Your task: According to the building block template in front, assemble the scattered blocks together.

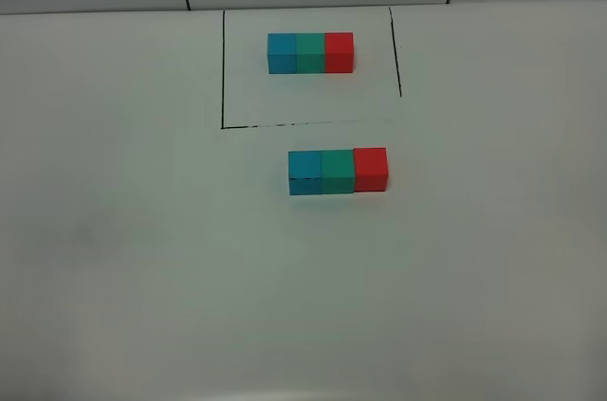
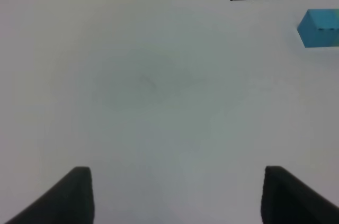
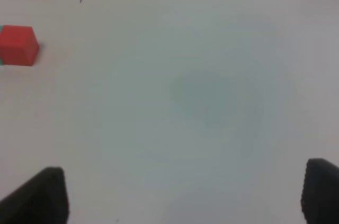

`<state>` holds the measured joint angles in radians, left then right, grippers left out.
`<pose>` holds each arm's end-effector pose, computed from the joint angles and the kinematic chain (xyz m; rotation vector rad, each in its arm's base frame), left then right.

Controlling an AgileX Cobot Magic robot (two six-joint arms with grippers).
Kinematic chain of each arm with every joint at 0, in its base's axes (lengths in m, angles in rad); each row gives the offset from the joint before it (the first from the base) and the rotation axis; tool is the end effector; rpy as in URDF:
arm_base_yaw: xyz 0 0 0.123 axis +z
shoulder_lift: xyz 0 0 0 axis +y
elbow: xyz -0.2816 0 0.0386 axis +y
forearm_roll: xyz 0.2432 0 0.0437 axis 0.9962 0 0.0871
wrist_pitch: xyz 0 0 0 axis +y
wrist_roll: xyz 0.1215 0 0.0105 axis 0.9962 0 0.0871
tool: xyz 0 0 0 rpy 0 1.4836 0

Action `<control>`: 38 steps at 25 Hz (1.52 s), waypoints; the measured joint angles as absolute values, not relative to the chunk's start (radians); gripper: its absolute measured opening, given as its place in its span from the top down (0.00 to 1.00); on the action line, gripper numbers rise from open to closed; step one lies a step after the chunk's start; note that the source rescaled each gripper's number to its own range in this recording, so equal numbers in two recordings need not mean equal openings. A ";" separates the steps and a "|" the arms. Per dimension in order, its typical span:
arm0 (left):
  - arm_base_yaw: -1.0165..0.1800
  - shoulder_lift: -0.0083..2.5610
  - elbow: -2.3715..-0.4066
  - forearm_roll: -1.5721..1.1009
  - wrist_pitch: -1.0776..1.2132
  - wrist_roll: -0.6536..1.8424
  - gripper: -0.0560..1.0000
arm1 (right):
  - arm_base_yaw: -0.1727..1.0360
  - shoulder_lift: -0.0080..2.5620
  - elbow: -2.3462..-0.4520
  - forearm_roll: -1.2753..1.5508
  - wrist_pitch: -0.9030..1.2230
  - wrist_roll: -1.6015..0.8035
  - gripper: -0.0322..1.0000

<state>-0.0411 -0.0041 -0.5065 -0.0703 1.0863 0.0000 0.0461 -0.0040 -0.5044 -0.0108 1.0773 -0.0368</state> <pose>0.0162 -0.0083 0.2603 0.0471 2.0585 -0.1098 0.0175 -0.0004 0.2604 -0.0844 2.0507 -0.0072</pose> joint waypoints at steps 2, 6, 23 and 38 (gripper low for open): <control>-0.041 -0.004 -0.506 -0.070 1.086 0.000 0.38 | 0.036 -0.004 -0.504 -0.011 1.077 -0.037 0.07; -0.041 -0.004 -0.506 -0.070 1.086 0.000 0.38 | -0.006 -0.004 -0.504 -0.011 1.077 -0.037 0.07; -0.041 -0.004 -0.506 -0.070 1.086 0.000 0.38 | 0.020 -0.004 -0.504 -0.011 1.076 -0.036 0.07; -0.041 -0.004 -0.506 -0.070 1.086 0.000 0.38 | 0.007 -0.004 -0.504 -0.011 1.076 -0.036 0.07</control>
